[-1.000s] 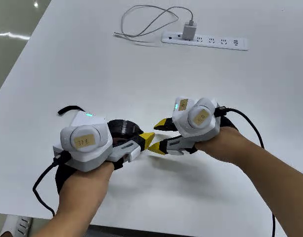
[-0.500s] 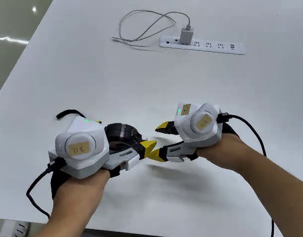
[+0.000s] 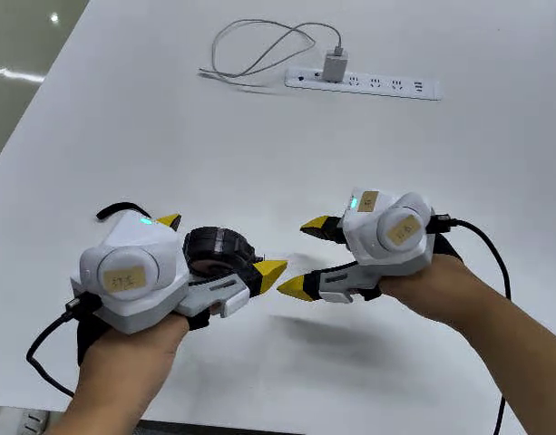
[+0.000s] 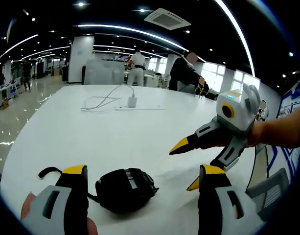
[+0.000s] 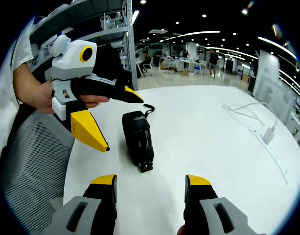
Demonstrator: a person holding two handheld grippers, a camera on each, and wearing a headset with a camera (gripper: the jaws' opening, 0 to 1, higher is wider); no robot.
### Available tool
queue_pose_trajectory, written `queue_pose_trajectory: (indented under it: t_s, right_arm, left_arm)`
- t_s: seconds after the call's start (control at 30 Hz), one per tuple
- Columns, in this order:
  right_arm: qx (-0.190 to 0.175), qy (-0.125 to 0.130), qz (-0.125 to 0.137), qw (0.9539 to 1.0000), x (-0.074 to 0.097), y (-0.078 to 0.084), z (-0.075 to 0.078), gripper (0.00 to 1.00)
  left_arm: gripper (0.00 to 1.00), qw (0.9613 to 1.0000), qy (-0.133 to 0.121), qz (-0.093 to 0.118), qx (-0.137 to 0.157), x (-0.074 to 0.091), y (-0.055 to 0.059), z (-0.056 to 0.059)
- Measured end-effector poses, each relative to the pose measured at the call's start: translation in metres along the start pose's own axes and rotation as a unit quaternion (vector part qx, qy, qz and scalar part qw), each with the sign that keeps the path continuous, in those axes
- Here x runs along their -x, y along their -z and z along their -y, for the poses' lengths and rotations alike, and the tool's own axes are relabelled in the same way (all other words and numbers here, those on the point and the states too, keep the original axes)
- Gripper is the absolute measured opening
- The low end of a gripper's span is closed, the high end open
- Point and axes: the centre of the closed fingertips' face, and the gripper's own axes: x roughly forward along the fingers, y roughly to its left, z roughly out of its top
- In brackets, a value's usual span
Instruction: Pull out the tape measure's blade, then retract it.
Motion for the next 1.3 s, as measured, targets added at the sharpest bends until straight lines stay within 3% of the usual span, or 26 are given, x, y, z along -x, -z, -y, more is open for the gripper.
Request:
queue_pose_trajectory:
  t_s: [0.17,0.33,0.73,1.0,1.3]
  right_arm:
    - [0.003,0.029,0.007,0.9996,0.020,-0.001,0.003,0.63]
    - [0.004,0.041,0.019,0.9990,0.040,-0.004,0.002,0.69]
    - [-0.008,0.079,0.024,0.9965,0.079,0.005,0.004,0.75]
    - [-0.022,0.092,0.021,0.9953,0.099,0.022,-0.001,0.80]
    - [-0.063,0.101,0.033,0.9923,0.116,0.039,-0.007,0.90]
  left_arm:
    - [0.93,0.9997,0.021,0.010,-0.007,0.009,-0.004,0.003]
    - [0.96,0.9993,0.030,0.018,-0.013,0.018,-0.007,0.002]
    - [0.98,0.9987,0.038,0.009,-0.032,0.042,-0.005,-0.005]
    - [0.99,0.9971,0.063,-0.008,-0.041,0.056,0.002,-0.010]
    - [0.99,0.9941,0.088,-0.035,-0.053,0.071,0.015,-0.014]
